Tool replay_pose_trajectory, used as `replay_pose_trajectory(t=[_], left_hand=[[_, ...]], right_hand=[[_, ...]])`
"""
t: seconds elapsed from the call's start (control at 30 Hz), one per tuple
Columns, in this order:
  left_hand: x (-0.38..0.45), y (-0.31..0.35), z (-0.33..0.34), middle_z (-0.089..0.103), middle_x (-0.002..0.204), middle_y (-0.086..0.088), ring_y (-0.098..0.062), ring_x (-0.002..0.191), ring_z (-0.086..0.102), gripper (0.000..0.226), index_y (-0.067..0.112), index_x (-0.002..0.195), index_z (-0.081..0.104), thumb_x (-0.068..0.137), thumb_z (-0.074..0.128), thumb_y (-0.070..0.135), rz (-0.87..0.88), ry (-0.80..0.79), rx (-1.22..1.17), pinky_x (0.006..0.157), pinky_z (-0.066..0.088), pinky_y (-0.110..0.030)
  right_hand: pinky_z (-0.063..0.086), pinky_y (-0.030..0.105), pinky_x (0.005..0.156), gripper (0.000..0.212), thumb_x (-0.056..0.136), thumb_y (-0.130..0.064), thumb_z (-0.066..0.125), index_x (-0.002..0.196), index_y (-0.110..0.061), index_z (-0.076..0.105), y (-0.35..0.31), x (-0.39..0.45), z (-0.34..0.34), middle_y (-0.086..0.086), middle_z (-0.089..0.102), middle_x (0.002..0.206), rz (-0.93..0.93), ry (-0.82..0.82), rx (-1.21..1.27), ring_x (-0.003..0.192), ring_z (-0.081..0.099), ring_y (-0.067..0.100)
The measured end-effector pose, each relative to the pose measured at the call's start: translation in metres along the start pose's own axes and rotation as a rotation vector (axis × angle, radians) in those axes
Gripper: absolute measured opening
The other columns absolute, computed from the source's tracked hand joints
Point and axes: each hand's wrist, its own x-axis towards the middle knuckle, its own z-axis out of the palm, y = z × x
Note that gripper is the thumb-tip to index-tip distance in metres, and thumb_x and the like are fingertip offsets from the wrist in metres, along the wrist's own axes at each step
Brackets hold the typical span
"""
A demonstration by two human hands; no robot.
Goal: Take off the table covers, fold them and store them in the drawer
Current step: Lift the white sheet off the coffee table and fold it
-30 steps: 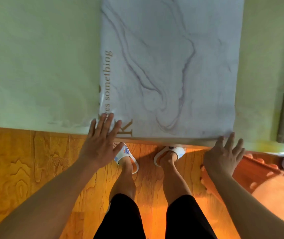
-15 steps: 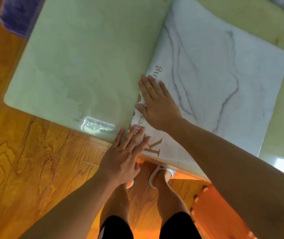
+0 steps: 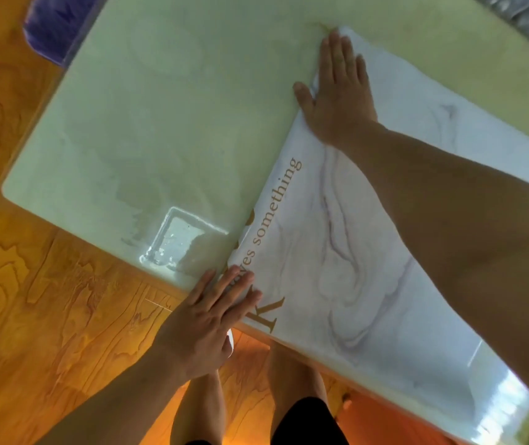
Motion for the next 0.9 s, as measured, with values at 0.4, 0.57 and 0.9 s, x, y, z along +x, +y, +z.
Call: replay_pose_trajectory(t=[0.4,0.57,0.9], left_hand=[[0.101,-0.021,-0.082,0.025,0.164,-0.023,-0.035,0.153,0.022,0.062,-0.003,0.153,0.035,0.105,0.039,0.036,-0.052,0.235,-0.085,0.125,0.020,-0.047],[0.150,-0.056,-0.063,0.009,0.169,-0.018,-0.030,0.157,0.008,0.079,0.000,0.160,0.015,0.104,0.040,0.050,-0.062,0.193,-0.020,0.125,0.019,-0.047],[0.151,-0.058,-0.057,-0.002,0.170,-0.015,-0.027,0.158,-0.002,0.083,0.002,0.161,0.004,0.103,0.030,0.056,-0.057,0.157,0.061,0.128,0.010,-0.045]], right_hand=[[0.000,0.046,0.126,0.084,0.099,-0.061,0.011,0.159,-0.004,-0.001,0.005,0.015,0.004,0.011,-0.006,0.168,0.002,0.039,0.015,0.155,-0.006,0.026],[0.001,0.045,0.126,0.084,0.099,-0.062,0.011,0.160,-0.006,0.000,0.008,0.018,0.012,0.010,-0.004,0.168,-0.003,0.080,0.003,0.155,-0.004,0.024],[0.004,0.048,0.126,0.078,0.102,-0.055,0.020,0.159,-0.003,0.008,0.008,-0.012,-0.002,0.018,0.002,0.167,-0.054,0.112,0.207,0.155,0.001,0.033]])
